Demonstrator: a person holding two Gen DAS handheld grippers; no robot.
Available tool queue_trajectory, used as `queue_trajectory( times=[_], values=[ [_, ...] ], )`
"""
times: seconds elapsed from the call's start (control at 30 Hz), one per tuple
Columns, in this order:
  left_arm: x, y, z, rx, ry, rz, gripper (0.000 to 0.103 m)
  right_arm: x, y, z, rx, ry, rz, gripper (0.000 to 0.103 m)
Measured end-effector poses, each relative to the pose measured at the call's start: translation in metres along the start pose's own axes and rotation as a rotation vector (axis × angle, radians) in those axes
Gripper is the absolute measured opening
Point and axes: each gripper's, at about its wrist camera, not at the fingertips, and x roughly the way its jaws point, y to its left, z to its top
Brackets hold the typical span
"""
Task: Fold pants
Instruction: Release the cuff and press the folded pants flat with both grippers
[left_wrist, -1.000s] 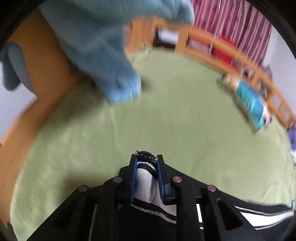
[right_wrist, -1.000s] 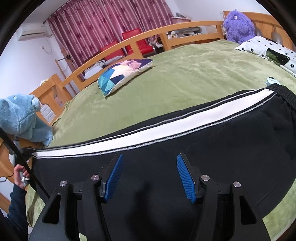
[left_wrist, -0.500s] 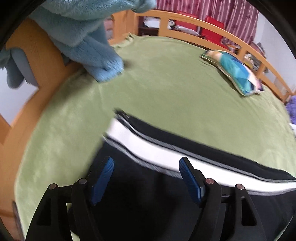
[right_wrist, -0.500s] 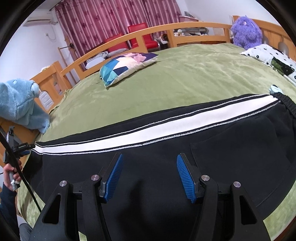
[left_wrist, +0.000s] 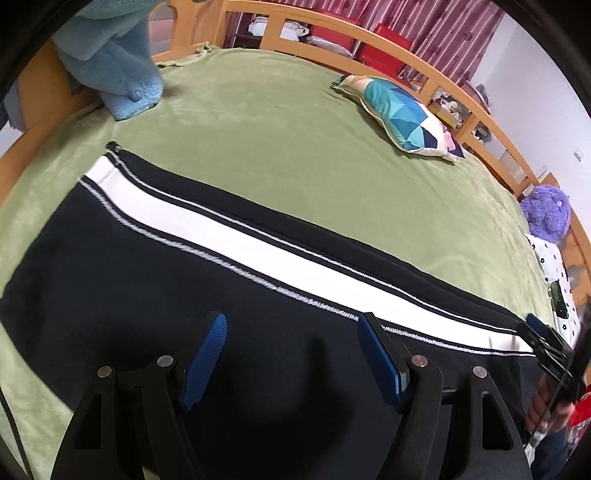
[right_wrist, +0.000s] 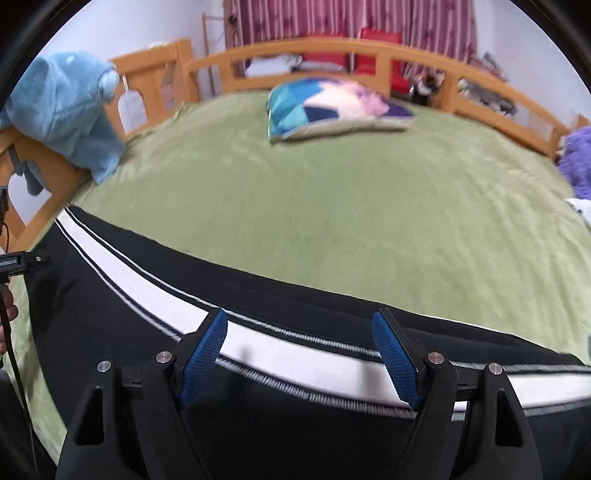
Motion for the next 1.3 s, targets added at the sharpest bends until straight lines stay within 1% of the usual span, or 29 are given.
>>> queue_trajectory(
  times=[0.1, 0.17, 0.2, 0.23, 0.33, 0.43, 0.57, 0.6, 0.63, 0.67, 0.7, 0.73, 0.87, 0.9, 1.0, 1.07, 1.13, 1.17, 1.23, 1.27, 1.3],
  values=[
    [0.009, 0.001, -0.003, 0.014, 0.026, -0.009, 0.072, 0.022, -0.006, 0.004, 0.019, 0.022, 0.056, 0.08],
    [0.012, 0.002, -0.005, 0.017, 0.028, -0.016, 0.072, 0.039, -0.005, 0.004, 0.031, 0.074, 0.083, 0.078],
    [0.012, 0.004, -0.006, 0.011, 0.025, -0.017, 0.072, 0.047, -0.002, 0.001, 0.024, 0.105, 0.092, 0.075],
    [0.012, 0.005, -0.007, 0.004, 0.023, -0.025, 0.072, 0.052, 0.002, -0.002, 0.008, 0.117, 0.087, 0.075],
    [0.012, 0.004, -0.01, -0.001, 0.02, -0.042, 0.072, 0.056, 0.016, -0.005, -0.079, 0.114, 0.026, 0.075],
    [0.01, 0.001, -0.013, 0.004, 0.013, -0.051, 0.072, 0.06, 0.015, -0.001, -0.03, 0.11, 0.026, 0.076],
    [0.007, -0.006, -0.016, 0.027, 0.011, -0.059, 0.072, 0.069, 0.02, 0.003, -0.049, 0.11, -0.004, 0.075],
    [0.006, -0.007, -0.017, 0.033, 0.008, -0.059, 0.072, 0.068, 0.021, 0.003, -0.049, 0.106, -0.001, 0.064],
    [0.005, -0.009, -0.018, 0.037, 0.006, -0.057, 0.072, 0.067, 0.022, 0.003, -0.048, 0.101, 0.019, 0.038],
    [0.004, -0.01, -0.018, 0.041, 0.005, -0.055, 0.072, 0.064, 0.024, 0.004, -0.049, 0.101, 0.043, 0.023],
    [0.003, -0.01, -0.019, 0.042, 0.002, -0.059, 0.072, 0.061, 0.025, 0.004, -0.054, 0.103, 0.038, 0.013],
    [0.003, -0.01, -0.019, 0.043, -0.001, -0.061, 0.072, 0.057, 0.029, 0.004, -0.065, 0.09, 0.024, 0.008],
    [0.001, -0.009, -0.021, 0.045, -0.007, -0.05, 0.072, 0.048, 0.039, 0.002, -0.092, 0.045, -0.017, 0.004],
    [0.0, -0.009, -0.021, 0.042, -0.009, -0.053, 0.072, 0.043, 0.038, 0.003, -0.076, 0.024, -0.013, 0.004],
    [-0.003, -0.007, -0.021, 0.04, -0.016, -0.061, 0.072, 0.024, 0.026, 0.012, 0.011, -0.043, 0.033, 0.004],
    [-0.004, -0.006, -0.02, 0.037, -0.02, -0.063, 0.072, 0.016, 0.022, 0.017, 0.032, -0.088, 0.03, 0.004],
    [-0.005, -0.005, -0.02, 0.032, -0.023, -0.067, 0.072, 0.025, 0.022, 0.017, 0.049, -0.081, 0.005, 0.004],
    [-0.006, -0.006, -0.02, 0.031, -0.023, -0.068, 0.072, 0.035, 0.024, 0.017, 0.052, -0.061, -0.012, 0.004],
    [-0.006, -0.006, -0.02, 0.032, -0.022, -0.068, 0.072, 0.06, 0.029, 0.012, 0.041, 0.008, -0.06, 0.005],
    [-0.006, -0.006, -0.02, 0.032, -0.022, -0.066, 0.072, 0.068, 0.033, 0.009, 0.029, 0.021, -0.087, 0.005],
    [-0.006, -0.006, -0.02, 0.032, -0.023, -0.064, 0.072, 0.071, 0.037, 0.008, 0.014, 0.015, -0.113, 0.007]
  ],
)
